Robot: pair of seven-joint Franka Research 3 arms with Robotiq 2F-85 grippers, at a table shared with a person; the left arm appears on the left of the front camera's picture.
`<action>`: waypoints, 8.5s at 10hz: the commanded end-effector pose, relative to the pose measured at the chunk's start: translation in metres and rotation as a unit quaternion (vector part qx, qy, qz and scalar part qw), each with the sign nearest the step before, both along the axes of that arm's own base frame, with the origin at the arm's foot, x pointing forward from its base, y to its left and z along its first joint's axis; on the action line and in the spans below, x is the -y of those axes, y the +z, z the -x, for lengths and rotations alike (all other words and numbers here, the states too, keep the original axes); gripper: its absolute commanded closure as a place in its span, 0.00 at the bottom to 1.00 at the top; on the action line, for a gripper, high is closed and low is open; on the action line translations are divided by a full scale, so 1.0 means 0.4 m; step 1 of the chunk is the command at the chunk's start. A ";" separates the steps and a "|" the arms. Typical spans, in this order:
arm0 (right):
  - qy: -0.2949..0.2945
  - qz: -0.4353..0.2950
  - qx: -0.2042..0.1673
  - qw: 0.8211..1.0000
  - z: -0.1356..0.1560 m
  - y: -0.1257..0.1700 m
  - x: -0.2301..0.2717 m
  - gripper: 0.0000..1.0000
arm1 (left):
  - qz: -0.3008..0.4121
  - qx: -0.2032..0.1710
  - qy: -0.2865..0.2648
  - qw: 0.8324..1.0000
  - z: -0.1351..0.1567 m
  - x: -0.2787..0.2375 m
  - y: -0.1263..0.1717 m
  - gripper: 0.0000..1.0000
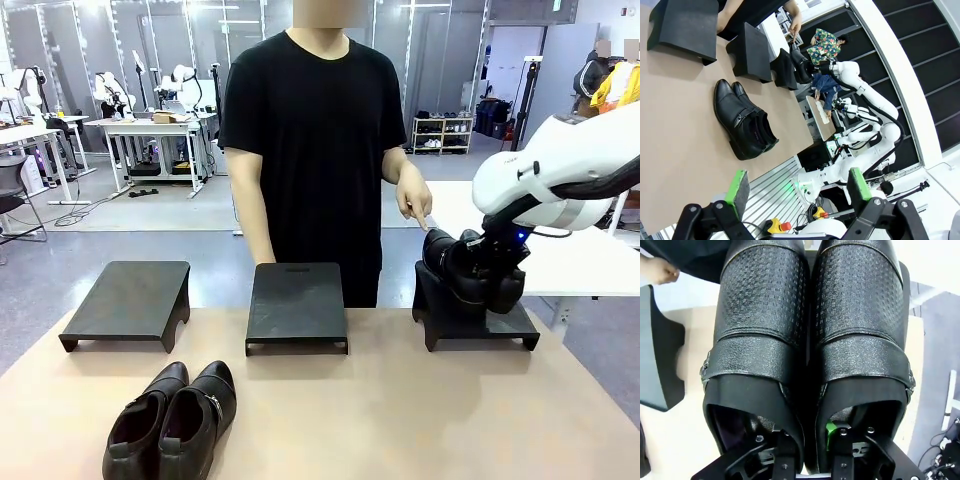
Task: Place the shoes on the stand as instructed by the person.
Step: Pick up one pair of Shoes and place it on the Shoes Stand indicated by the person, then pick up another pair of Shoes and place it on the Shoes Stand indicated by the person.
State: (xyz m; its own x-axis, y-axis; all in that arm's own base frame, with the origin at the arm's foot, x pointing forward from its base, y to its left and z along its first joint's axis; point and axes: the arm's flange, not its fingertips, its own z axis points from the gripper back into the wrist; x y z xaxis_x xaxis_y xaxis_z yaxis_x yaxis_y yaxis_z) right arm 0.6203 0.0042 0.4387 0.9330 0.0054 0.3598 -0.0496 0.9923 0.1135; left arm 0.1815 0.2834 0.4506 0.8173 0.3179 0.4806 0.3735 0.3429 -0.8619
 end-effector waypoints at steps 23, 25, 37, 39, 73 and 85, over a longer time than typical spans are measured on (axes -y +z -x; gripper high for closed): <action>-0.073 -0.003 0.038 0.997 0.067 -0.050 -0.038 0.00 | 0.002 0.006 -0.002 1.000 0.002 -0.001 0.003 0.00; -0.051 -0.006 0.030 0.998 0.049 -0.046 -0.025 0.00 | 0.002 0.006 -0.002 1.000 0.002 -0.001 0.003 0.00; -0.051 -0.006 0.030 0.998 0.049 -0.046 -0.025 0.00 | 0.002 0.006 -0.002 1.000 0.002 -0.001 0.003 0.00; -0.052 -0.007 0.030 0.998 0.055 -0.043 -0.029 0.00 | 0.002 0.006 -0.002 1.000 0.002 -0.001 0.003 0.00; 0.062 -0.593 -0.067 0.800 0.857 -0.160 0.671 0.00 | 0.002 0.006 -0.002 1.000 0.002 -0.001 0.003 0.00; 0.062 -0.593 -0.067 0.800 0.857 -0.160 0.671 0.00 | -0.292 -0.075 -0.143 0.943 -0.184 0.605 0.343 0.00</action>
